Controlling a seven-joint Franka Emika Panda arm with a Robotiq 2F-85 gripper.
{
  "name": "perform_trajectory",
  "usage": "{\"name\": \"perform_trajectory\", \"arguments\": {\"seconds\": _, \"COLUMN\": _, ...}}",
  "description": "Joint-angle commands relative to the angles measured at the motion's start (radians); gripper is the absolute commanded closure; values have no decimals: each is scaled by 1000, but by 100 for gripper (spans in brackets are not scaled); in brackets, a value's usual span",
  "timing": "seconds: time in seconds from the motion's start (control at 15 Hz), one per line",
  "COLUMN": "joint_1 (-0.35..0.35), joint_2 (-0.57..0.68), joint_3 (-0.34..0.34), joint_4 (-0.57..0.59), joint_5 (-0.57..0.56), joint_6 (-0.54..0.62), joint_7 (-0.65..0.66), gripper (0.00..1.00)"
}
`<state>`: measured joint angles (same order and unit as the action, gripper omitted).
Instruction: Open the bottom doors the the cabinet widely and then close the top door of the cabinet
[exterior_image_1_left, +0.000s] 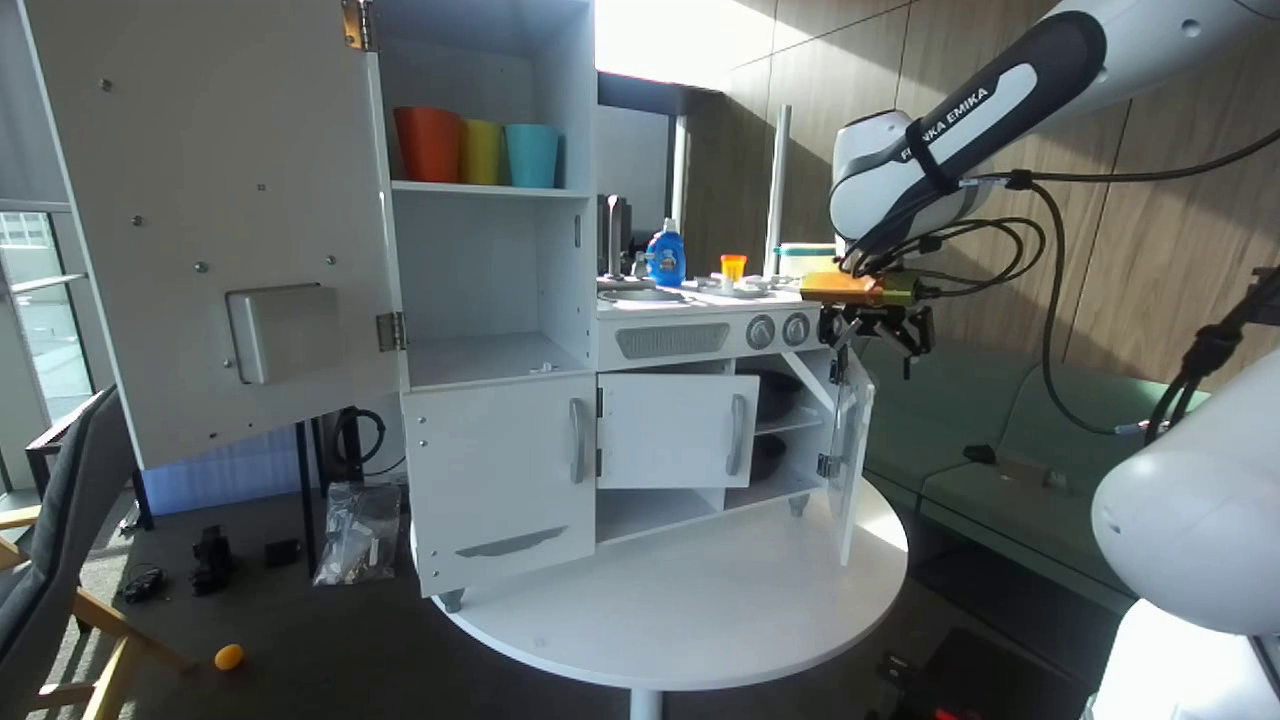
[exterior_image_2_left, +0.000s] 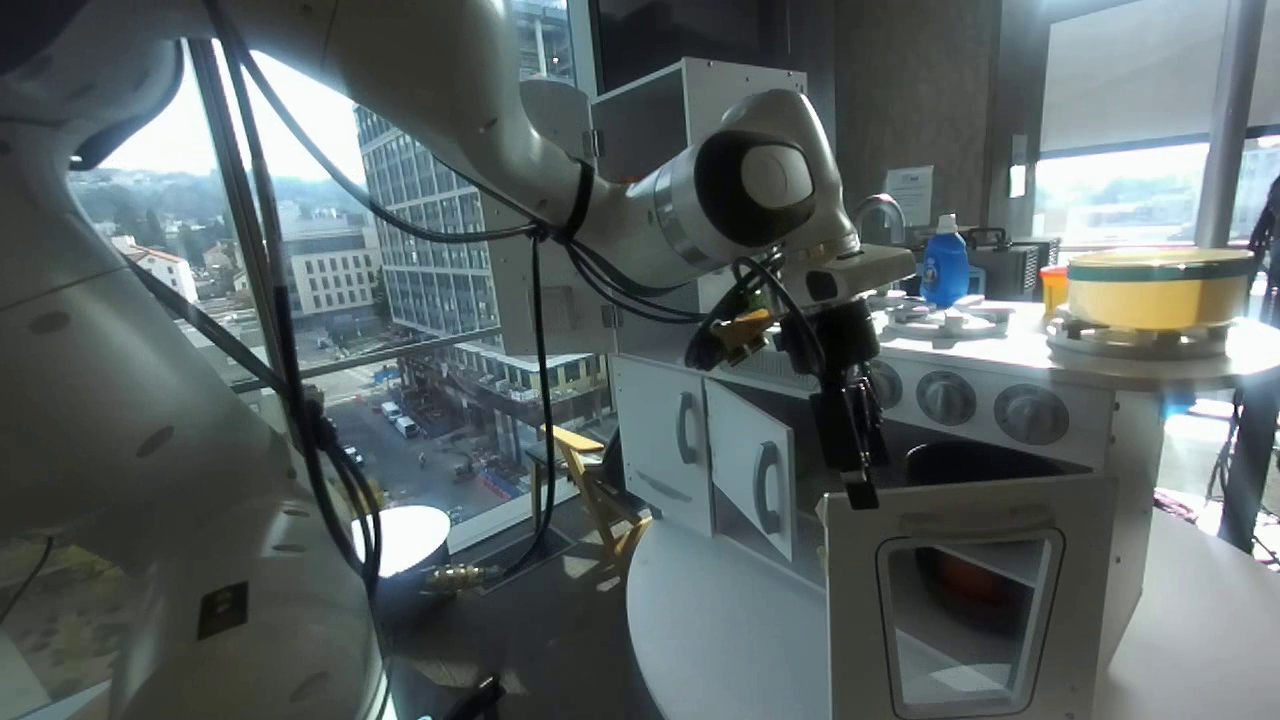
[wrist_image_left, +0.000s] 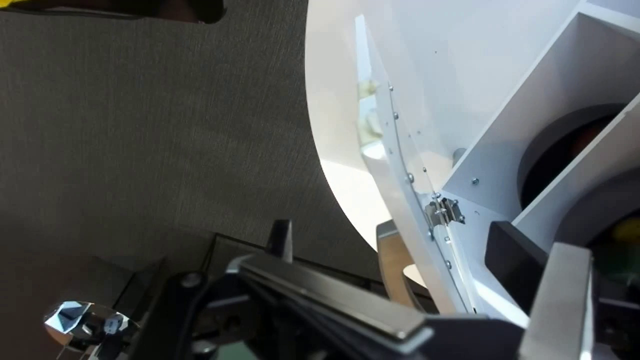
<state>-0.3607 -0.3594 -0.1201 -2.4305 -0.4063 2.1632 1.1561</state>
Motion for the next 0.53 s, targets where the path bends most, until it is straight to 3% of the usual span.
{"name": "perform_trajectory", "arguments": {"seconds": 0.0, "joint_1": 37, "joint_2": -117, "joint_3": 15, "joint_4": -48, "joint_5": 12, "joint_6": 41, "joint_7": -48, "gripper": 0}}
{"name": "perform_trajectory", "arguments": {"seconds": 0.27, "joint_1": 124, "joint_2": -195, "joint_3": 64, "joint_4": -63, "joint_5": 100, "joint_6": 21, "joint_7": -183, "gripper": 0}}
{"name": "perform_trajectory", "arguments": {"seconds": 0.47, "joint_1": 203, "joint_2": -164, "joint_3": 82, "joint_4": -44, "joint_5": 229, "joint_6": 42, "joint_7": -285, "gripper": 0}}
